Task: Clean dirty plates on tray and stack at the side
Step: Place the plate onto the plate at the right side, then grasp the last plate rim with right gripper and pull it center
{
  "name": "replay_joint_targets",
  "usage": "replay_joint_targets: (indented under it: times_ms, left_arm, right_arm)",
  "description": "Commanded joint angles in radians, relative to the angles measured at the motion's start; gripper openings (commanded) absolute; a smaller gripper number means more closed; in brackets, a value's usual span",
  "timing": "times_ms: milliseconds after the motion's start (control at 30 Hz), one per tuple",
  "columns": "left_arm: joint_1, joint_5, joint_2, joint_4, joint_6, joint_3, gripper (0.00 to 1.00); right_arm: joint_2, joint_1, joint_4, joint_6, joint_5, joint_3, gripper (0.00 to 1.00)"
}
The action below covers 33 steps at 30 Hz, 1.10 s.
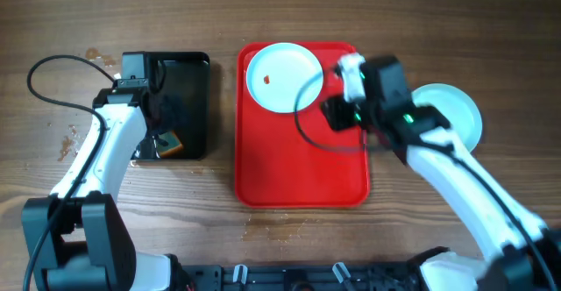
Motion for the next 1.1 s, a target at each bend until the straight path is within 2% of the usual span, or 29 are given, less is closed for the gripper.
replay_joint_targets:
  times_ms: [0,67,200,267,300,367,500,633,733,900,967,1000,1067]
  left_arm:
    - [0.004,-0.012,0.003,0.002,0.002,-0.003,1.00]
    - [0.004,-0.013,0.003,0.002,0.002,-0.003,1.00]
    - [0.004,-0.013,0.003,0.002,0.002,-0.003,1.00]
    - [0.004,-0.013,0.003,0.002,0.002,-0.003,1.00]
    - [0.004,-0.012,0.003,0.002,0.002,-0.003,1.00]
    - [0.004,-0.013,0.003,0.002,0.002,-0.003,1.00]
    - [0.004,-0.012,0.003,0.002,0.002,-0.003,1.00]
    - [0.004,-0.012,0.003,0.002,0.002,-0.003,1.00]
    - [0.004,-0.012,0.003,0.002,0.002,-0.003,1.00]
    - [0.004,-0.012,0.003,0.002,0.002,-0.003,1.00]
    - [0.004,-0.012,0.003,0.002,0.002,-0.003,1.00]
    - [0.004,-0.013,0.003,0.002,0.002,-0.003,1.00]
    - [0.004,-0.012,0.003,0.002,0.002,-0.003,1.00]
  right_arm:
    - [0.240,-0.018,-0.007,-0.031,0.074,0.209,0.44]
    - [0.418,-0.028,0.012,-0.026,0.076,0.303,0.50]
    - [0.541,-0.029,0.065,-0.013,0.103,0.303,0.50]
    - [0.557,-0.029,0.058,0.033,0.187,0.296,0.36]
    - [0.557,-0.029,0.057,0.035,0.185,0.287,0.22]
    - [0.557,-0.028,-0.003,0.089,0.180,0.280,0.12]
    - [0.554,-0.028,-0.182,0.114,0.180,0.281,0.04]
    - [0.554,-0.027,-0.299,0.135,0.177,0.281,0.06]
    - [0.554,-0.027,-0.357,0.166,0.089,0.281,0.06]
    - [0.554,-0.027,-0.439,0.230,0.047,0.281,0.21]
    - [0.554,-0.028,-0.470,0.237,-0.029,0.281,0.29]
    - [0.554,-0.028,-0.471,0.238,-0.063,0.281,0.31]
    - [0.540,-0.033,-0.428,0.195,-0.002,0.288,0.31]
